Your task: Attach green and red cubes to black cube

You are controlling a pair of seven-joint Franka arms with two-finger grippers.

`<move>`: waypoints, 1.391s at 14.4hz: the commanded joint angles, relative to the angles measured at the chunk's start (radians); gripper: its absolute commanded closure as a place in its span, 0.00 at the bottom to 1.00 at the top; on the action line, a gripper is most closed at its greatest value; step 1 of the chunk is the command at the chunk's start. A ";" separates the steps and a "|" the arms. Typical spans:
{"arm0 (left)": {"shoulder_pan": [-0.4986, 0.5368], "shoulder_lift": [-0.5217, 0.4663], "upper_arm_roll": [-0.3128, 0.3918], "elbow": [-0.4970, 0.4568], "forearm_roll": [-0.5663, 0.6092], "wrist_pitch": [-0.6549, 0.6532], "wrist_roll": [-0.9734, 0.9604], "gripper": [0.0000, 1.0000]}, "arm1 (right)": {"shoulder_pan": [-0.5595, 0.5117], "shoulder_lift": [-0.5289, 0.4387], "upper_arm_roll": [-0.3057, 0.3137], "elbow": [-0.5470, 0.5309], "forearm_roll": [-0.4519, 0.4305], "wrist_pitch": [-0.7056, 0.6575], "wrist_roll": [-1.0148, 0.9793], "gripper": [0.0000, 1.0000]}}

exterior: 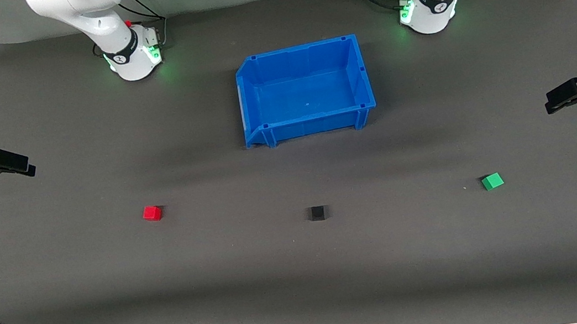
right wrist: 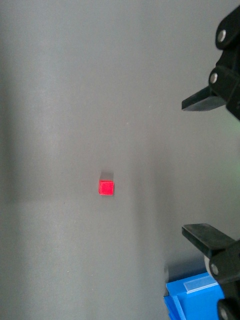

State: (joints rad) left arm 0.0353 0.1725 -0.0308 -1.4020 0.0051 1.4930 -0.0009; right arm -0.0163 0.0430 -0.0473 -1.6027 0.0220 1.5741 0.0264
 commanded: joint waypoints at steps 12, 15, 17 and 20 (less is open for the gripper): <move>0.006 0.015 0.006 -0.031 -0.013 0.035 -0.016 0.00 | -0.016 0.038 0.001 0.056 0.055 0.007 0.385 0.00; 0.008 0.039 0.009 -0.031 -0.011 0.020 -0.013 0.00 | -0.017 0.052 0.001 0.076 0.055 0.007 0.743 0.00; 0.035 0.048 0.014 -0.032 -0.008 0.006 -0.002 0.00 | -0.013 0.057 0.001 0.076 0.055 0.007 0.960 0.00; 0.058 0.074 0.015 -0.035 0.004 0.033 -0.016 0.00 | -0.004 0.090 0.004 0.113 0.055 0.007 1.286 0.00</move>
State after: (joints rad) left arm 0.0857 0.2368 -0.0165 -1.4324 0.0025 1.5108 -0.0014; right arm -0.0222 0.0894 -0.0469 -1.5501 0.0635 1.5909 1.1193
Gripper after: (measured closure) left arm 0.000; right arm 0.000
